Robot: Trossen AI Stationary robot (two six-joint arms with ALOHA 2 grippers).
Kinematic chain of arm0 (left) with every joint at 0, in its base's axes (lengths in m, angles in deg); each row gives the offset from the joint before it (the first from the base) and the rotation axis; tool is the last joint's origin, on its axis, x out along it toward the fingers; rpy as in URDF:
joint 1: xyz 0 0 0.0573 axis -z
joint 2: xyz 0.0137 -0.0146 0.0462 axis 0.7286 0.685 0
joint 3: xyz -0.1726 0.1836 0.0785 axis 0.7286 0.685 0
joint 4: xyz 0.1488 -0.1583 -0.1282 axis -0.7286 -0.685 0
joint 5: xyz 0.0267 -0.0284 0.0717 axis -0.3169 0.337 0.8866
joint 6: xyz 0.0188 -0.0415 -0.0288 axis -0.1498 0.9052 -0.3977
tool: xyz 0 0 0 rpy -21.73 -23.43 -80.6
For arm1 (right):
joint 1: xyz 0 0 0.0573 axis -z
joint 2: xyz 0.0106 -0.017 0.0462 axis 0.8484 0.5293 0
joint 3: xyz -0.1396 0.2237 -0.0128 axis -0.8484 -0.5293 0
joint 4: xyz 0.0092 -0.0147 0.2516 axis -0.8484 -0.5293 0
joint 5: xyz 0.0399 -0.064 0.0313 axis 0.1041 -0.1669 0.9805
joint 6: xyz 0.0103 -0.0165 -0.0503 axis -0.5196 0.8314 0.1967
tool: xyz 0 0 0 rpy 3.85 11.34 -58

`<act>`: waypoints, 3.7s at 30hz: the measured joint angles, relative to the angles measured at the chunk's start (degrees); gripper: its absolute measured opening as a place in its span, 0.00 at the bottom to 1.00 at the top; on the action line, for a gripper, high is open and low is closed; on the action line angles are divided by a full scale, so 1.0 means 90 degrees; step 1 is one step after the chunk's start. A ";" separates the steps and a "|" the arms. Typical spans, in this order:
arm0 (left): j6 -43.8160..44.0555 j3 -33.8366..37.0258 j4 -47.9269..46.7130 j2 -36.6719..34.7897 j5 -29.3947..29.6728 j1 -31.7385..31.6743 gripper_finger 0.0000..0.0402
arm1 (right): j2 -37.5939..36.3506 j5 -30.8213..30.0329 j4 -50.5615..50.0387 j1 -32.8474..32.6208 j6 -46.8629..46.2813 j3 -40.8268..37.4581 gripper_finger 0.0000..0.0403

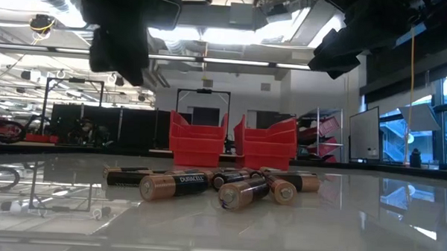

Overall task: Sort batteries
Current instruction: Put the small black battery into the right red bin

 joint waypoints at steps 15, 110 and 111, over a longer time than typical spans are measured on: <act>0.0873 0.0062 0.0405 0.1244 0.0504 0.0405 0.32 | 0.0000 0.0056 -0.0003 0.0000 -0.0021 0.0000 0.41; -0.5541 -0.0176 0.4091 0.0178 0.2109 -0.2712 0.03 | 0.0005 -0.0010 0.0007 0.0007 0.0040 0.0000 0.41; -0.5457 -0.0172 0.4257 0.0295 0.1961 -0.2941 0.03 | 0.0005 -0.0010 0.0004 0.0007 0.0040 0.0000 0.41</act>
